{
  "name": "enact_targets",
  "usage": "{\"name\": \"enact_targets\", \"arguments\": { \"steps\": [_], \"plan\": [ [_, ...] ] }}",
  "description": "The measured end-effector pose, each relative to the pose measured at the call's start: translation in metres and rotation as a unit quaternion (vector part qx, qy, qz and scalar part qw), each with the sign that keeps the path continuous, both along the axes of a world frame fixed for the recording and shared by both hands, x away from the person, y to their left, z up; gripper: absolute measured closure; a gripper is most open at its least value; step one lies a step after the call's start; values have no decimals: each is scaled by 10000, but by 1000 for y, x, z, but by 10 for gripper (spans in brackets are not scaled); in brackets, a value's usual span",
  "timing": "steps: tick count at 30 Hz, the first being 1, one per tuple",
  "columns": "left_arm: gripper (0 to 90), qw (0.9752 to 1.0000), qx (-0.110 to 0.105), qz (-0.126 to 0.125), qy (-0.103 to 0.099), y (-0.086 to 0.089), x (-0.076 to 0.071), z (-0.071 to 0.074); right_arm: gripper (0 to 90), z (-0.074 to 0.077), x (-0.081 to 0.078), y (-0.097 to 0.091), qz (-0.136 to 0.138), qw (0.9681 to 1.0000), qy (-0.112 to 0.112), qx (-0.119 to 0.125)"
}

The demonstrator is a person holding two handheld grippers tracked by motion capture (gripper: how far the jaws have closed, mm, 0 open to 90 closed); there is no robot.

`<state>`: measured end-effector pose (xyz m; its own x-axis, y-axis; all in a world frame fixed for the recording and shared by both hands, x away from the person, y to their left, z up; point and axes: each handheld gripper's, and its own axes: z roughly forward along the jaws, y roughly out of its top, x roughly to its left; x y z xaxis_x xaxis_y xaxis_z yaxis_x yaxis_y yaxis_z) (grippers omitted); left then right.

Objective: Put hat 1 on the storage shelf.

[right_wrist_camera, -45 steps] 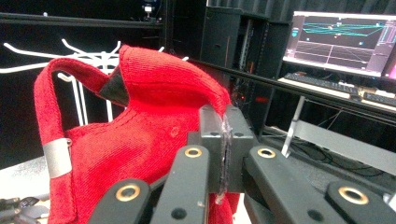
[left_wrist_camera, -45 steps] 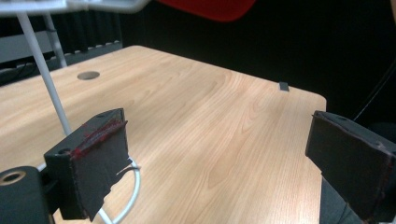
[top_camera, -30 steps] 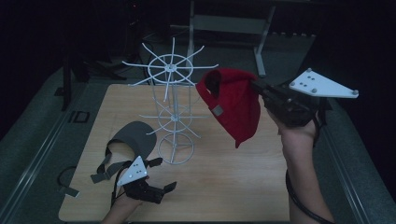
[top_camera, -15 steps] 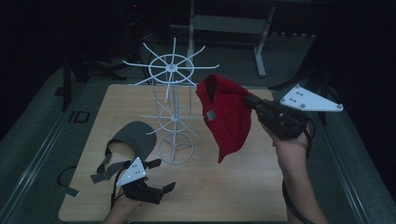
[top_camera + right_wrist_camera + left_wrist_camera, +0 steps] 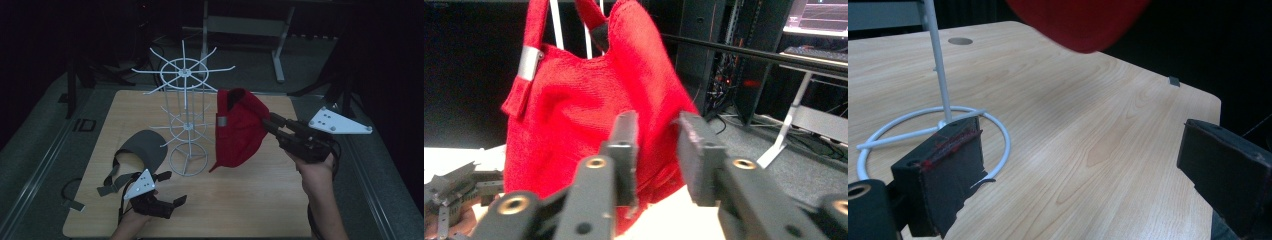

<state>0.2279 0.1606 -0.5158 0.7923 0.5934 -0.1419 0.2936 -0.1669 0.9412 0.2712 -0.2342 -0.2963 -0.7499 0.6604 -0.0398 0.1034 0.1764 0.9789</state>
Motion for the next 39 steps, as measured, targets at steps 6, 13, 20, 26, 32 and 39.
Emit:
{"name": "enact_targets", "arguments": {
  "steps": [6, 13, 20, 26, 32, 39],
  "plan": [
    [53, 9999, 81, 68, 42, 2, 0, -2, 538, -7, -4, -9, 88, 9999, 80, 92],
    [53, 9999, 119, -9, 79, 2, -1, -5, 437, -14, -9, -29, 26, 9998, 107, 186],
    [52, 9999, 68, -6, 127, 4, -2, -6, 391, -28, -13, -49, -44, 9997, 238, 84],
    [53, 9999, 84, 1, 128, 6, -3, -8, 360, -50, -11, -65, -210, 9985, 509, 11],
    [53, 9999, 80, 23, 103, 9, -3, -10, 213, -81, -6, -74, -406, 9964, 741, -80],
    [53, 9997, 181, 59, 125, 16, -4, -15, 155, -129, 1, -83, -499, 9945, 914, -100]
  ]
}}
